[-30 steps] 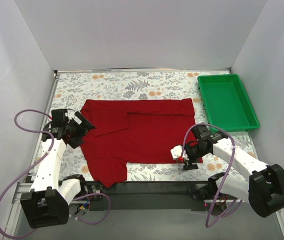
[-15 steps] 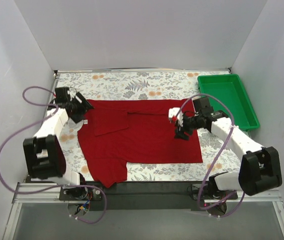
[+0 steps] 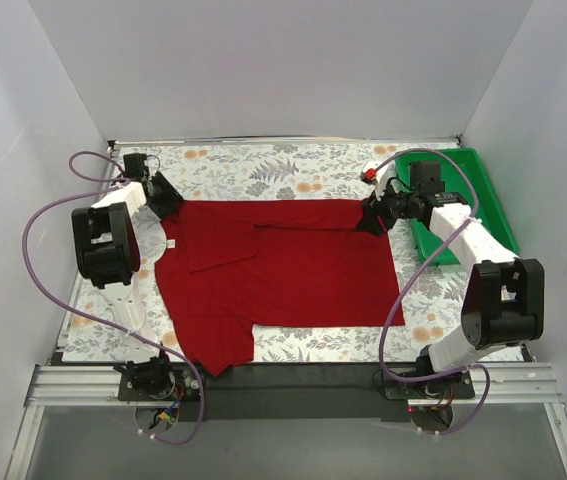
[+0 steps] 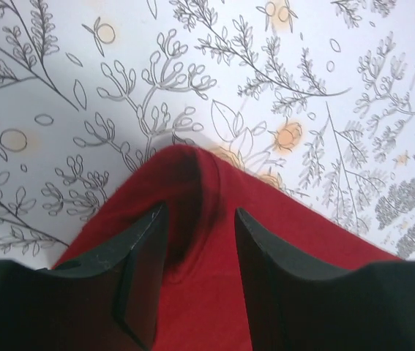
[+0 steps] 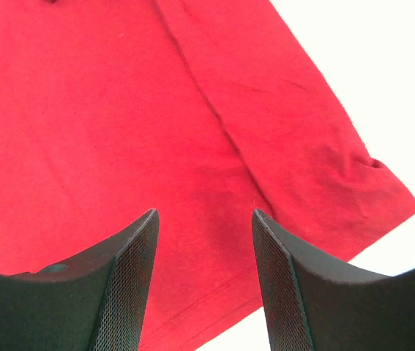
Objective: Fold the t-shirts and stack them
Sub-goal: Fold the tshirt
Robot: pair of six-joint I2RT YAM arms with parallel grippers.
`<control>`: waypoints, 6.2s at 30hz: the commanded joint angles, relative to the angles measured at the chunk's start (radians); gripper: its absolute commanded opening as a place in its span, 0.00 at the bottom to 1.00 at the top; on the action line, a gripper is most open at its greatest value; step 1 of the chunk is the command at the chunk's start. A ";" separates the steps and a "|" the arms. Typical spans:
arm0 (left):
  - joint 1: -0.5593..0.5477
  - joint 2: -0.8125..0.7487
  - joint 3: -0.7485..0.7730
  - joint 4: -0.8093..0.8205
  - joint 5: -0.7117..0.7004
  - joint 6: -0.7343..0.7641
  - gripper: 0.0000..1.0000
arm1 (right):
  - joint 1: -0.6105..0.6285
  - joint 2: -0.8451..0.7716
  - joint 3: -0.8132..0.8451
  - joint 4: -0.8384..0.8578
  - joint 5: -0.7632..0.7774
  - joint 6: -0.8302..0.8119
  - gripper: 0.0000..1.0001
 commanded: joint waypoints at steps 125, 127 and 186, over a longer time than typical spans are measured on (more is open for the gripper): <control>-0.135 -1.132 -0.822 -0.590 0.021 -0.449 0.56 | -0.001 -0.202 -0.308 -0.311 -0.234 -0.732 0.68; -0.190 -1.143 -0.845 -0.608 0.027 -0.476 0.56 | -0.002 -0.194 -0.306 -0.301 -0.219 -0.721 0.68; -0.406 -1.048 -0.905 -0.484 -0.055 -0.440 0.00 | -0.139 0.069 -0.126 -0.370 0.068 -0.945 0.62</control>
